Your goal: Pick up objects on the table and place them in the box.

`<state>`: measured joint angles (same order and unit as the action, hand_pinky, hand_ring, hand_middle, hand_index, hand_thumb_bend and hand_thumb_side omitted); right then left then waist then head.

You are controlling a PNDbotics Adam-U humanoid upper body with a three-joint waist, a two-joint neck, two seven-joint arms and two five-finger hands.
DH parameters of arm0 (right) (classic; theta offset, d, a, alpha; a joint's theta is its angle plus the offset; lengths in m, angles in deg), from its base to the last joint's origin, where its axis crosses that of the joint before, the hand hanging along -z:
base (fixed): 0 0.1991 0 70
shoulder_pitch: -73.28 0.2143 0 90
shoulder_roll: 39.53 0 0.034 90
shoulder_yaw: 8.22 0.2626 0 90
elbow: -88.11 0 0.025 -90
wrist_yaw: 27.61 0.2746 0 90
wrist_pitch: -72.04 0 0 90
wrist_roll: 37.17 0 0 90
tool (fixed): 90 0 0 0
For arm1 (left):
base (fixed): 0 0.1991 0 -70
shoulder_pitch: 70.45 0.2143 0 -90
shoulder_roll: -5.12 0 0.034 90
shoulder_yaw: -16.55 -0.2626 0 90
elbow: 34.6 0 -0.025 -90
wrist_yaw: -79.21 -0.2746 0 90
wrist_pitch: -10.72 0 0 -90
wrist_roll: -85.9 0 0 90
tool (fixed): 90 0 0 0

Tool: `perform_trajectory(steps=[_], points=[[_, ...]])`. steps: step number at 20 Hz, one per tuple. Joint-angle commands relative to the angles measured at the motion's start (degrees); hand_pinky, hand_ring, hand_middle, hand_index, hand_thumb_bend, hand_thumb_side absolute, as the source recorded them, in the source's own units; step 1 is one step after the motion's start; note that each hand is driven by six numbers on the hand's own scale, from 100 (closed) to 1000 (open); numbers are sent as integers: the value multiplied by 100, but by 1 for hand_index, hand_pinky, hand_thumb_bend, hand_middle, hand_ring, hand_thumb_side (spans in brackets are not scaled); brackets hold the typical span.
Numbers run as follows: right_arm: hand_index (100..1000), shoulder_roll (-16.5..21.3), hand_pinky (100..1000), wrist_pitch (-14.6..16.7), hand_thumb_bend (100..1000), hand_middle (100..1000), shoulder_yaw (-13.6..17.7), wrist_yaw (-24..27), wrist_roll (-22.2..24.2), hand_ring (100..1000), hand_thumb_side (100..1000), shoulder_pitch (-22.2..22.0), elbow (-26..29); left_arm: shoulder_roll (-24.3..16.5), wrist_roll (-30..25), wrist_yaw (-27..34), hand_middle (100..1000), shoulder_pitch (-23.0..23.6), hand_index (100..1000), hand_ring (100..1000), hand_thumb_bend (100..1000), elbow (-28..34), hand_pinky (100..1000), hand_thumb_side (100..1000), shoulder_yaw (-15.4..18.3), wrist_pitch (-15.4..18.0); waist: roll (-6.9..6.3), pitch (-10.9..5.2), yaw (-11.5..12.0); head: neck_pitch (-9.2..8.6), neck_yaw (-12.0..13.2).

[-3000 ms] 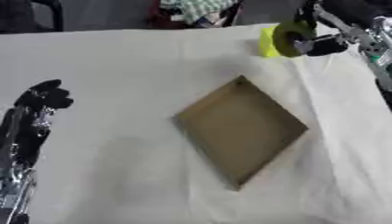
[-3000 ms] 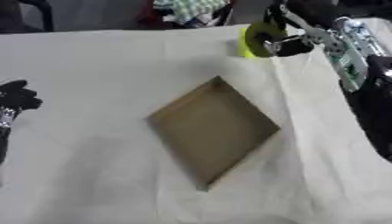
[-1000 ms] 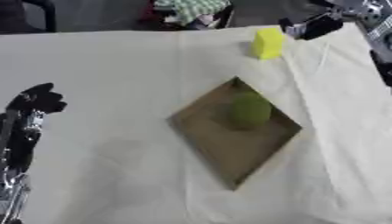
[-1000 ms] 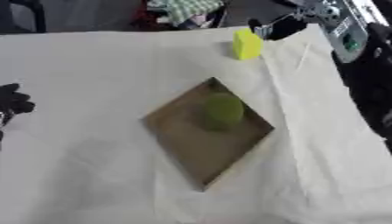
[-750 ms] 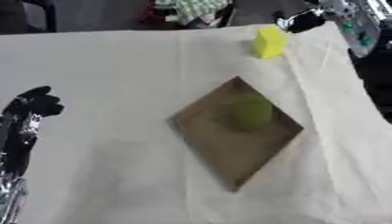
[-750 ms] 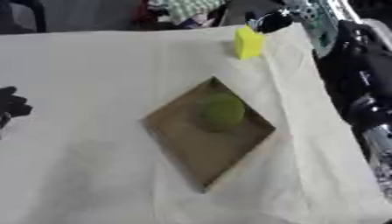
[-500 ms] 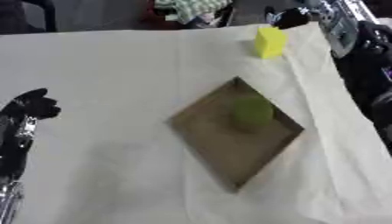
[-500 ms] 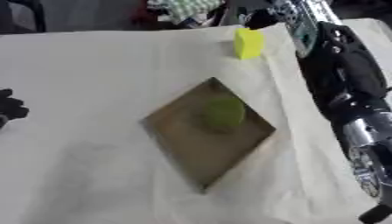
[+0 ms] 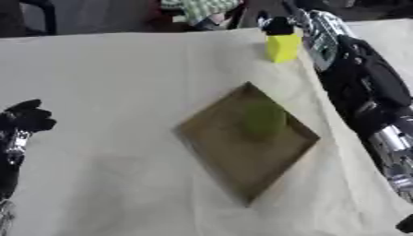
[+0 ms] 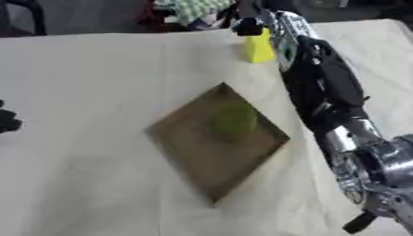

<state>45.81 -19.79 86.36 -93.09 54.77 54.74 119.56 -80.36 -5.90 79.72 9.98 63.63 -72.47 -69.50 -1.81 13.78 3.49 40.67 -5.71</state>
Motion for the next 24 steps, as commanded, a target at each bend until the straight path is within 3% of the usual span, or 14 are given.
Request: perform_trajectory(steps=[1,10,16,24], points=[[1000,16,943,-173,100,972,53,-98,-65,985,535,64,-49,-46,-34,18,608,-69,805,640,332,88,718,739,-3,7,-12,-89,18,-97,-51],[1000,72,997,-546,100,974,122,-412,-556,1000,452,-47,-322,-35,-53,25,608,-77,805,640,331,86,719,741,-14,9,-31,-80,34,-120,-107],[1000,126,988,-754,100,969,198,-339,-735,995,517,-110,-503,-29,-58,30,608,-87,805,640,328,86,720,741,-17,11,-51,-74,33,-131,-131],[1000,71,978,-709,100,963,153,-159,-771,989,548,-150,-548,-18,-71,41,608,-101,805,640,324,83,720,743,-30,16,-76,-77,53,-139,-165]])
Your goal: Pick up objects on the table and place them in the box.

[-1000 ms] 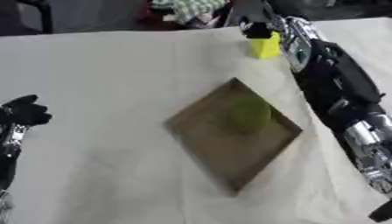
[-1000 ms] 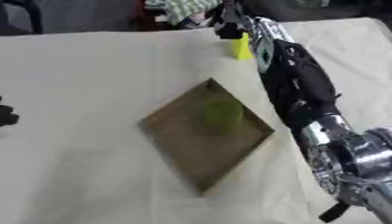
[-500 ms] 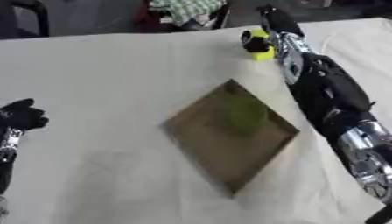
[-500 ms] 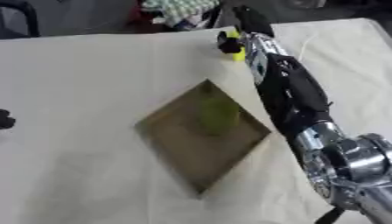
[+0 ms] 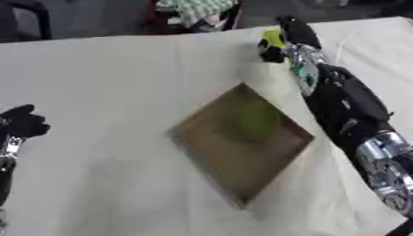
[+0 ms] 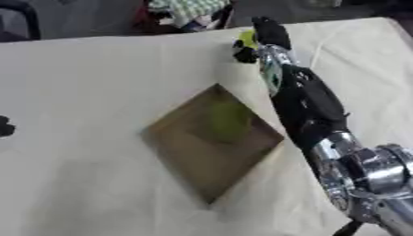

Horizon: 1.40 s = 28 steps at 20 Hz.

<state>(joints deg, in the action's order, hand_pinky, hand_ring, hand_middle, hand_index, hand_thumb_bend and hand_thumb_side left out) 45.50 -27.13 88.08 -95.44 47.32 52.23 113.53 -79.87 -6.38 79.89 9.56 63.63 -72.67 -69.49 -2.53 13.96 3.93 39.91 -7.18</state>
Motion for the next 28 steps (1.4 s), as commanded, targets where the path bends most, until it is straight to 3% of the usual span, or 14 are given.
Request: perform_trajectory(steps=[1,7,15,21,28], points=[[1000,98,976,44,100,962,-22,101,-27,988,548,102,70,-68,-22,24,608,-58,805,640,324,83,720,743,-8,14,-3,-94,11,-60,-22],[1000,63,977,157,100,964,-73,147,26,990,527,122,170,-63,-33,26,609,-66,806,640,323,82,720,743,-18,9,18,-100,21,-44,-52],[1000,73,985,3,100,968,-59,-44,98,998,554,38,-36,-63,-33,27,609,-68,806,640,321,87,721,744,-14,7,33,-93,62,-72,-84],[1000,111,984,-159,100,964,-56,-200,-57,999,429,30,-96,-64,-33,26,608,-71,806,640,319,87,721,745,-10,10,18,-74,68,-93,-97],[1000,101,977,-167,100,959,-58,-372,-199,990,376,39,-69,-59,-33,29,609,-63,806,640,317,86,722,746,-8,13,3,-81,51,-97,-85]])
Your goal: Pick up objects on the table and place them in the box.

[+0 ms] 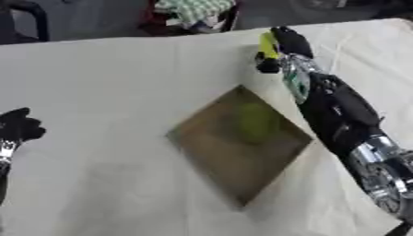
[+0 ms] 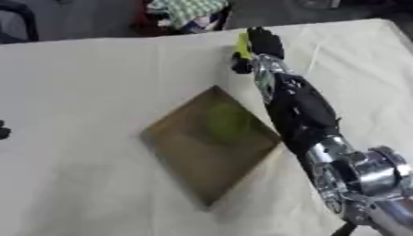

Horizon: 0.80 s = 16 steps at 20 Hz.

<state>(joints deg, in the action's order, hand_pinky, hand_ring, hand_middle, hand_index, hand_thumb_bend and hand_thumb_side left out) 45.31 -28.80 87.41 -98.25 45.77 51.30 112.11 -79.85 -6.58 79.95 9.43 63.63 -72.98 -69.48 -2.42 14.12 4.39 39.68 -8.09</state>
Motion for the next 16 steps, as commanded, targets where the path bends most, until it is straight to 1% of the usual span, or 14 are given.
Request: perform_trajectory(steps=[1,5,6,9,13,15,16], points=[[1000,122,974,0,100,957,9,-110,-41,986,374,132,69,-61,-12,23,609,-49,806,640,318,87,722,746,24,14,-8,-98,4,-75,8],[997,137,930,-7,100,930,6,-174,-5,944,277,131,47,-59,-11,22,609,-42,806,640,317,86,723,747,28,13,-3,-100,3,-74,8],[988,138,917,-10,100,920,4,-191,9,929,218,130,42,-59,-12,22,609,-42,806,640,317,86,723,747,28,13,-1,-100,3,-72,8],[962,140,884,-36,100,890,-6,-265,71,899,223,125,18,-56,-16,21,609,-41,806,640,316,85,723,749,25,11,1,-94,6,-69,-2],[917,152,816,-96,100,817,6,-346,75,839,224,114,-19,-57,-13,18,609,-39,806,640,314,85,723,749,28,11,1,-87,14,-71,-17],[873,158,782,-118,100,779,15,-361,40,798,222,109,-37,-56,-13,19,609,-37,806,640,313,83,723,750,29,11,3,-85,16,-72,-20],[838,163,741,-127,100,742,16,-367,23,755,220,107,-48,-55,-14,19,609,-37,806,640,313,82,723,750,28,10,5,-85,15,-72,-23]])
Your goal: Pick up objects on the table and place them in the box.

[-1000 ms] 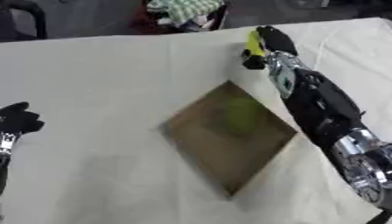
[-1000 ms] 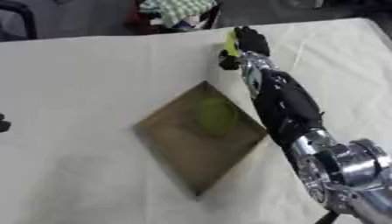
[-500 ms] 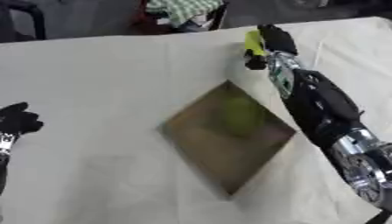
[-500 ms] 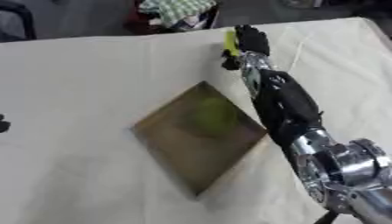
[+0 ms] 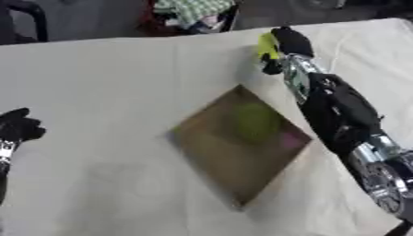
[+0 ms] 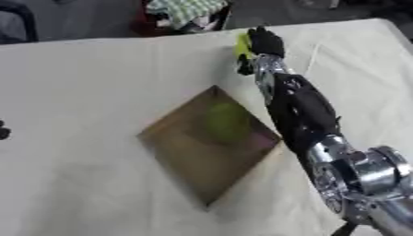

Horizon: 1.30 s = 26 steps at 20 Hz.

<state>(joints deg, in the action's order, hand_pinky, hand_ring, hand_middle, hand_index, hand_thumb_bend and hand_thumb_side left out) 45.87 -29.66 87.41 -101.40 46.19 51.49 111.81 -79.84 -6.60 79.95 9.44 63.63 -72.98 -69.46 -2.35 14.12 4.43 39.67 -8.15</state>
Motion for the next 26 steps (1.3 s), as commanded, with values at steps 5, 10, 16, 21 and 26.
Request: perform_trajectory(steps=[5,10,16,21,26], points=[[702,130,584,-28,100,589,18,-91,-231,618,208,80,-18,-52,-11,20,609,-38,806,640,304,81,724,754,29,6,-2,-84,6,-74,-20],[525,186,434,34,100,437,22,-217,-815,496,231,71,118,-56,3,21,609,-33,806,640,301,80,724,753,40,3,3,-85,-8,-64,-59],[457,248,399,310,100,355,-61,-390,-1234,464,142,64,347,-65,13,15,609,-30,806,640,299,83,725,755,54,1,17,-92,-47,-47,-46],[441,318,399,866,100,342,-299,-357,-1067,461,126,21,782,-78,38,6,609,-15,806,640,298,84,725,756,81,-1,32,-100,-113,-25,-17],[439,477,412,1769,100,340,-840,115,-698,470,133,-214,1584,-105,75,-10,609,6,806,640,298,87,725,755,120,-1,51,-110,-192,-17,59]])
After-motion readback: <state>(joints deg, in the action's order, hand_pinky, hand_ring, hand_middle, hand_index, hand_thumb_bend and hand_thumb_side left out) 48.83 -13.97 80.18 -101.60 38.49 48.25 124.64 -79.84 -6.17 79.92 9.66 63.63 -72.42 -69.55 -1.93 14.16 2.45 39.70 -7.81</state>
